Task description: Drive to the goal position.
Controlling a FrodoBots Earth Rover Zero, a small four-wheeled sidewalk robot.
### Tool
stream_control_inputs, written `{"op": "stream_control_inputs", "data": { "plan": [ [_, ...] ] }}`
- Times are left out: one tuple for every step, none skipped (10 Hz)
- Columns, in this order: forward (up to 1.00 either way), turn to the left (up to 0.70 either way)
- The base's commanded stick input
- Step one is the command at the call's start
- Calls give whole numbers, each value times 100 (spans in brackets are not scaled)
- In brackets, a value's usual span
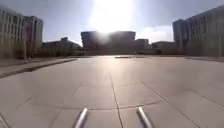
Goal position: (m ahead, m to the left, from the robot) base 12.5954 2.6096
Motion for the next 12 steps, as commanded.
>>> {"op": "stream_control_inputs", "data": {
  "plan": [
    [100, -2],
    [100, -2],
    [100, -2],
    [100, -2],
    [100, -2],
    [100, -2],
    [100, -2],
    [100, -2],
    [100, -2],
    [100, -2],
    [100, -2],
    [100, -2]
  ]
}}
